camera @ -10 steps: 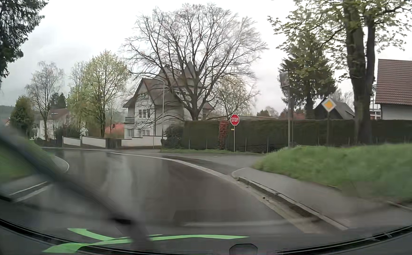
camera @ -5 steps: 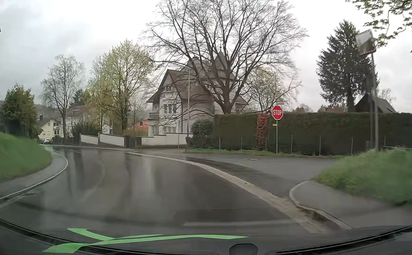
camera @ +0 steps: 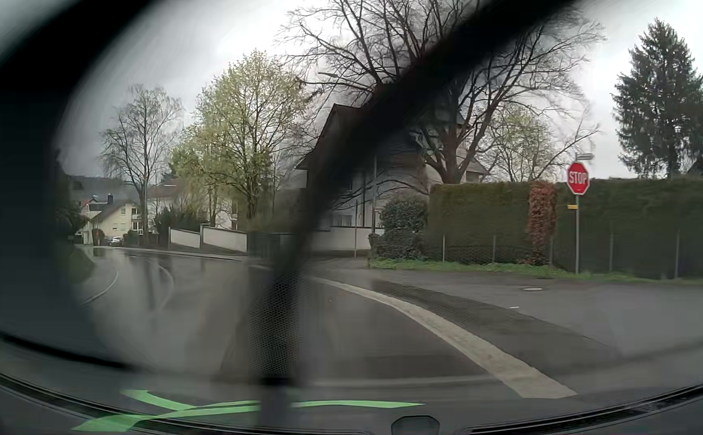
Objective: Follow the waypoints while adhering to traffic rules and regulations
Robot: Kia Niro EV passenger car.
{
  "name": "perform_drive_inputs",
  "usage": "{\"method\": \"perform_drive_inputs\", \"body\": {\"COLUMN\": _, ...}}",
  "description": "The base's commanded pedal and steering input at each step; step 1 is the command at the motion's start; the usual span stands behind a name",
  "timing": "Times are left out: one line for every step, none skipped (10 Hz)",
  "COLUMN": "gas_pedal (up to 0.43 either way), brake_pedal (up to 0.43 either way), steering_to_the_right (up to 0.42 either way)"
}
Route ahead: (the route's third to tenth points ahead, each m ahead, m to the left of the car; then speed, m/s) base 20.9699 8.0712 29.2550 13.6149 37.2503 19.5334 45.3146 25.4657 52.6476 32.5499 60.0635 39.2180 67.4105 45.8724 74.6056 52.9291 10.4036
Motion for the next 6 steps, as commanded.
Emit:
{"method": "perform_drive_inputs", "body": {"gas_pedal": 0.039, "brake_pedal": 0.0, "steering_to_the_right": -0.114}}
{"method": "perform_drive_inputs", "body": {"gas_pedal": 0.039, "brake_pedal": 0.0, "steering_to_the_right": -0.114}}
{"method": "perform_drive_inputs", "body": {"gas_pedal": 0.028, "brake_pedal": 0.0, "steering_to_the_right": -0.117}}
{"method": "perform_drive_inputs", "body": {"gas_pedal": 0.0, "brake_pedal": 0.0, "steering_to_the_right": -0.12}}
{"method": "perform_drive_inputs", "body": {"gas_pedal": 0.0, "brake_pedal": 0.0, "steering_to_the_right": -0.122}}
{"method": "perform_drive_inputs", "body": {"gas_pedal": 0.0, "brake_pedal": 0.0, "steering_to_the_right": -0.122}}
